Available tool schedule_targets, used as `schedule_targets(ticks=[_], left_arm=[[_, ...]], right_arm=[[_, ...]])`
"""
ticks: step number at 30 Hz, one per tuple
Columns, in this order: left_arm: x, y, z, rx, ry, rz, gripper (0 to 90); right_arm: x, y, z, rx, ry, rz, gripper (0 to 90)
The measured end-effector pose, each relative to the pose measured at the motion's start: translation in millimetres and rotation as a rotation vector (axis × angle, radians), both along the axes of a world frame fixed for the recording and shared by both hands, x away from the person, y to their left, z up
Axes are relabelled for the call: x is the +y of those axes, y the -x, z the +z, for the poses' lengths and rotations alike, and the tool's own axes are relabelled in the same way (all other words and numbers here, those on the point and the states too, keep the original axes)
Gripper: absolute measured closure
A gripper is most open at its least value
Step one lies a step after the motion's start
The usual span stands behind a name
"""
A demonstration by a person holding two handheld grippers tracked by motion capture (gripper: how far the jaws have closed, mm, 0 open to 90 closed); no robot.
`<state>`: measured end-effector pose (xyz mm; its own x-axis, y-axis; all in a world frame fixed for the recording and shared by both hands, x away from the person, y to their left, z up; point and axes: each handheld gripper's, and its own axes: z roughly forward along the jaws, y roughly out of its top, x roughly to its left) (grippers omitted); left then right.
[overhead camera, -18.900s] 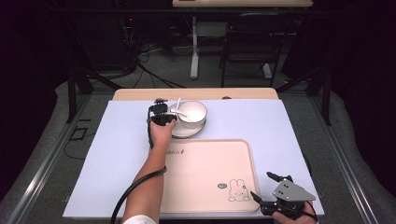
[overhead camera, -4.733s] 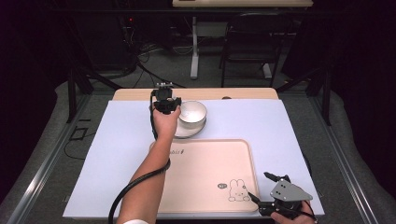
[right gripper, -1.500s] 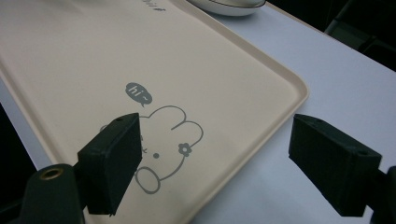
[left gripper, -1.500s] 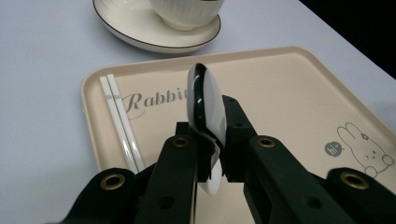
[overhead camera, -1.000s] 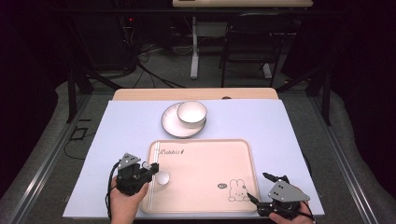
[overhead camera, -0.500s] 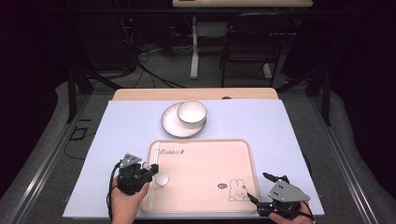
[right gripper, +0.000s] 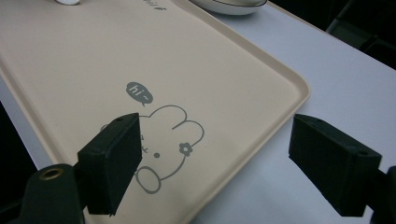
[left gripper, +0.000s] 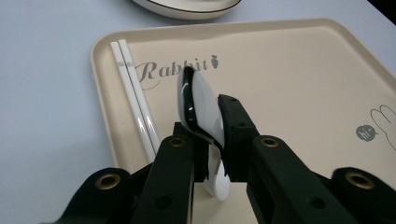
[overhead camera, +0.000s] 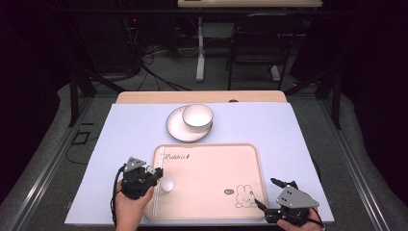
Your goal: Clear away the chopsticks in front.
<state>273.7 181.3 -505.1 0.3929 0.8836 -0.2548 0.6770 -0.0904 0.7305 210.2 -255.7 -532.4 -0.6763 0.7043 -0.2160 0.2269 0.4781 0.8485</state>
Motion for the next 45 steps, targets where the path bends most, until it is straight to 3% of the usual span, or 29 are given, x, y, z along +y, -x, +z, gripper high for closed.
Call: schedule_targets(ticks=[16, 28, 36, 45], left_arm=[[-1.1, -17.3, -2.3, 0.022, -0.015, 0.019, 79.8], [-5.8, -43.0, -8.3, 0.055, -0.043, 0.025, 77.9], [-7.1, -58.6, -17.9, 0.095, -0.013, 0.034, 75.1], [-8.3, -72.6, -28.9, 0.133, -0.012, 0.049, 74.4]], right_arm=[[-0.1, -0.1, -0.5, 0.001, 0.001, -0.001, 16.9], [-0.6, 0.2, -0.2, 0.001, 0.001, -0.004, 16.9], [-1.0, 0.3, 0.0, 0.000, 0.000, -0.002, 16.9], [-1.2, 0.1, 0.0, 0.001, 0.002, 0.000, 16.9]])
